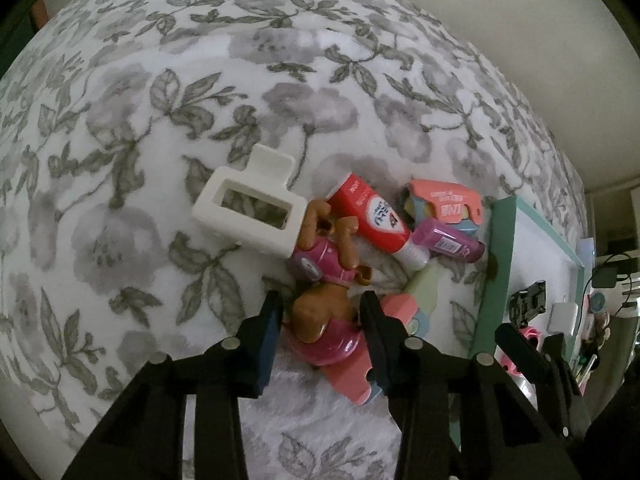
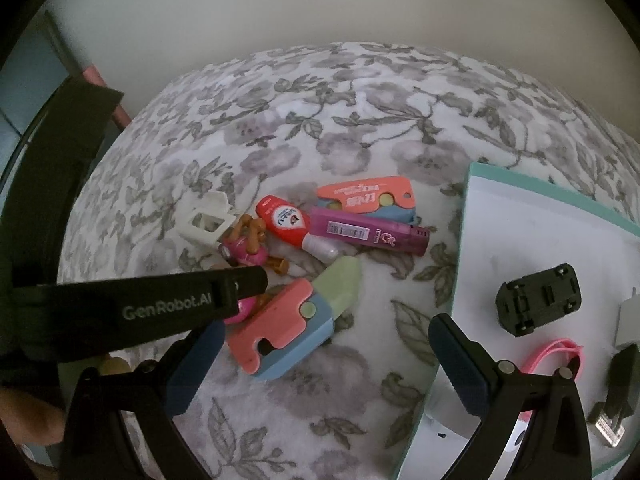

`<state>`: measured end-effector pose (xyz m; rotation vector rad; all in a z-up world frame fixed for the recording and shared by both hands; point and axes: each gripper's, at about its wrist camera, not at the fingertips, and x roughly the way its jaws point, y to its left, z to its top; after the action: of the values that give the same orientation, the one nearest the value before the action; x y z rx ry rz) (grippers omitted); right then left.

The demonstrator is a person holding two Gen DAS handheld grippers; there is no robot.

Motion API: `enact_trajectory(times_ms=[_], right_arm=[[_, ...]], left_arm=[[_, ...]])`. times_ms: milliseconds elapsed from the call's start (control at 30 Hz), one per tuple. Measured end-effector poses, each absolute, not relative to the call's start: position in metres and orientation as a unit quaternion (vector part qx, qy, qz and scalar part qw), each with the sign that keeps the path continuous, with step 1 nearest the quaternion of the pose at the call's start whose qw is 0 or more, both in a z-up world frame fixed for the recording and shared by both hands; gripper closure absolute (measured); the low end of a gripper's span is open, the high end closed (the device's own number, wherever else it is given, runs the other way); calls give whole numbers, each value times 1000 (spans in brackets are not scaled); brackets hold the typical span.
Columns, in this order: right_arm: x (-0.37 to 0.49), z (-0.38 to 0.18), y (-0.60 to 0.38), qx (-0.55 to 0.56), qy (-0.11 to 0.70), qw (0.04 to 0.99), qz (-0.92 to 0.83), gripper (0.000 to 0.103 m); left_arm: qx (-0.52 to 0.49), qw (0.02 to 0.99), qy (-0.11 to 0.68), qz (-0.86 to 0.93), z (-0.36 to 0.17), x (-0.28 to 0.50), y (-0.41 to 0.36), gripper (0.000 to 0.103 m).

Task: Organize rigid objects
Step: 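Position the left gripper over the pink toy figure while the right gripper approaches the pink-and-blue toy knife, then close the left gripper on the toy figure while the right gripper grasps the toy knife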

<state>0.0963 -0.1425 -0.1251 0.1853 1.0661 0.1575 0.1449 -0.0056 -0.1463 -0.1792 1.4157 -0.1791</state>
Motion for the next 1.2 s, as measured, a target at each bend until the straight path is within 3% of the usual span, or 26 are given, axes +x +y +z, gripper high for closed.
enact_trajectory(times_ms=[333, 667, 1067, 1200], right_arm=[[98, -140, -127, 49, 524, 843, 109, 0], [97, -160, -104, -58, 536, 836, 103, 0], [114, -168, -109, -52, 529, 842, 86, 0], [120, -166, -110, -39, 528, 844, 86, 9]], left_arm=[[-70, 751, 652, -70, -145, 137, 14, 61], [-69, 751, 654, -62, -141, 128, 41, 61], [-59, 748, 659, -58, -146, 131, 34, 60], [-57, 747, 661, -56, -152, 139, 24, 60]])
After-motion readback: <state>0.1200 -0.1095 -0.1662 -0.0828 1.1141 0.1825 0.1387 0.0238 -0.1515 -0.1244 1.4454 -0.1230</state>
